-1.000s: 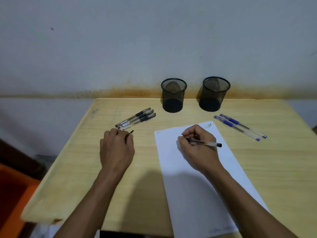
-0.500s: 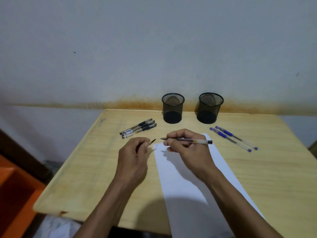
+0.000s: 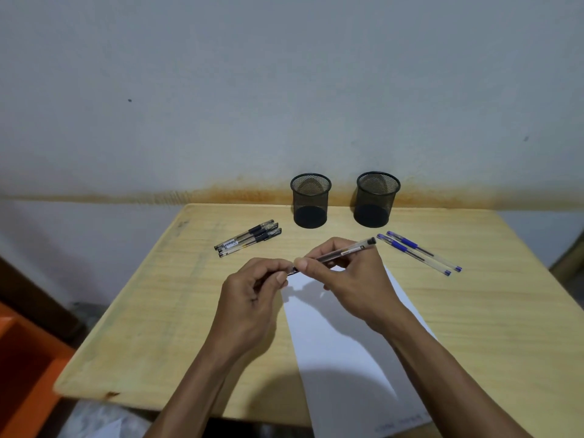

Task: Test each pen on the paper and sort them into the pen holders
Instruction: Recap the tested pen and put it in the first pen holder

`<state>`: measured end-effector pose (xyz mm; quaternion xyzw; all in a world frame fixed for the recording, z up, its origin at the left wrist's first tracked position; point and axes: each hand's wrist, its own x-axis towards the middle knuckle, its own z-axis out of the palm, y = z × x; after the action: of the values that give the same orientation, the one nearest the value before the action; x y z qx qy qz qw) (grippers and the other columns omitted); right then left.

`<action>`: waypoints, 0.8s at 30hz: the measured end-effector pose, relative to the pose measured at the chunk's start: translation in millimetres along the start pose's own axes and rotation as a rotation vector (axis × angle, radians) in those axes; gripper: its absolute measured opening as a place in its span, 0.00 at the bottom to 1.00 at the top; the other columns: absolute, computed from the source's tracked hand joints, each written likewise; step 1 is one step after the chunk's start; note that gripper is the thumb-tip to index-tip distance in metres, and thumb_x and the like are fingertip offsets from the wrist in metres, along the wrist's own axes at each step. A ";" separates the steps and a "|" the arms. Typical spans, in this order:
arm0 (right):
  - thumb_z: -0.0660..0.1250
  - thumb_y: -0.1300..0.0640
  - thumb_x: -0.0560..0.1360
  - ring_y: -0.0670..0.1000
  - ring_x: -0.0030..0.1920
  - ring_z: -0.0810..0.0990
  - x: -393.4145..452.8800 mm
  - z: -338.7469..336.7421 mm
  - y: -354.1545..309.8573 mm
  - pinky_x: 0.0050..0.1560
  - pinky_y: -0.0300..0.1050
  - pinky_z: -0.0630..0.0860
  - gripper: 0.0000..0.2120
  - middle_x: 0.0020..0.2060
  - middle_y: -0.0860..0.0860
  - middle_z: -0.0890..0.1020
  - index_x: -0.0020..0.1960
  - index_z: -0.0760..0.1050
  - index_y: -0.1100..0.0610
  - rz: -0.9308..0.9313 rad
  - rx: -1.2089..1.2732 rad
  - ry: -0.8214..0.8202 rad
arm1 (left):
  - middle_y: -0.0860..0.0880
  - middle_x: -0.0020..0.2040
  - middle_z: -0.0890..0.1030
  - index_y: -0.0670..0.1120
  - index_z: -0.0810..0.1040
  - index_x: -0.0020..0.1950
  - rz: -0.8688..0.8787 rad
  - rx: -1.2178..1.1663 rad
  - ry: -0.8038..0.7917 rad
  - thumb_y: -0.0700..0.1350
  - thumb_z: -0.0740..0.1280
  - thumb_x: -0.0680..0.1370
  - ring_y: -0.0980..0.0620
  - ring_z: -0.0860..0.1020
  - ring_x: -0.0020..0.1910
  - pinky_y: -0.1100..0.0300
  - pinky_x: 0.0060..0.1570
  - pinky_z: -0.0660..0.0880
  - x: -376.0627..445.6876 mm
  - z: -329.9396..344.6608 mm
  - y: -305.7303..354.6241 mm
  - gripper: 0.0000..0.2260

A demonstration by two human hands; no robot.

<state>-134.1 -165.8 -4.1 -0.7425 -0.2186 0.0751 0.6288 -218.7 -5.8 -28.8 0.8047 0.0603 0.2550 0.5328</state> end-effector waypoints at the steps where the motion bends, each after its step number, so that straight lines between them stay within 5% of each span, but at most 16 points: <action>1: 0.80 0.53 0.71 0.45 0.36 0.81 -0.4 0.3 -0.5 0.35 0.41 0.78 0.08 0.36 0.51 0.86 0.42 0.84 0.57 0.004 0.031 -0.001 | 0.51 0.46 0.84 0.45 0.84 0.53 -0.009 -0.039 0.008 0.35 0.67 0.78 0.54 0.82 0.46 0.60 0.50 0.78 0.2 0.8 2.3 0.09; 5: 0.79 0.54 0.71 0.43 0.30 0.76 2.4 -2.4 -3.3 0.32 0.37 0.74 0.06 0.32 0.49 0.84 0.40 0.85 0.55 0.020 0.145 0.047 | 0.48 0.39 0.85 0.43 0.84 0.50 -0.137 -0.248 0.055 0.39 0.71 0.76 0.55 0.82 0.37 0.67 0.42 0.76 5.7 1.9 10.5 0.05; 13: 0.79 0.53 0.70 0.46 0.33 0.77 9.5 6.5 -2.5 0.35 0.42 0.76 0.06 0.30 0.48 0.82 0.42 0.86 0.55 0.097 0.287 0.096 | 0.53 0.31 0.80 0.44 0.84 0.45 -0.096 -0.110 0.057 0.43 0.71 0.76 0.59 0.78 0.31 0.68 0.36 0.73 24.0 2.6 15.5 0.04; 17: 0.81 0.54 0.68 0.45 0.32 0.79 11.4 -9.9 -10.6 0.32 0.37 0.76 0.10 0.31 0.53 0.83 0.43 0.85 0.59 0.168 0.120 0.080 | 0.55 0.30 0.81 0.49 0.84 0.45 -0.023 0.114 0.083 0.42 0.70 0.78 0.61 0.78 0.30 0.68 0.34 0.72 47.3 -13.2 20.7 0.04; 21: 0.80 0.59 0.69 0.44 0.35 0.79 19.2 -15.6 -19.0 0.36 0.30 0.74 0.10 0.41 0.47 0.83 0.50 0.86 0.55 -0.237 -0.336 0.261 | 0.53 0.33 0.81 0.49 0.84 0.45 0.120 0.365 0.041 0.44 0.69 0.78 0.56 0.79 0.34 0.65 0.36 0.72 65.8 -22.9 32.2 0.04; 24: 0.79 0.63 0.69 0.44 0.35 0.79 34.1 -2.6 -15.0 0.41 0.38 0.77 0.14 0.46 0.51 0.84 0.54 0.86 0.59 -0.515 -0.557 0.186 | 0.54 0.31 0.80 0.49 0.84 0.44 0.181 0.375 -0.030 0.46 0.70 0.77 0.56 0.77 0.32 0.67 0.33 0.70 72.9 -14.1 41.5 0.04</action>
<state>-106.0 -152.1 16.5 -0.8091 -0.3520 -0.2149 0.4187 -169.7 15.1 37.6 0.8955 0.0263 0.2741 0.3496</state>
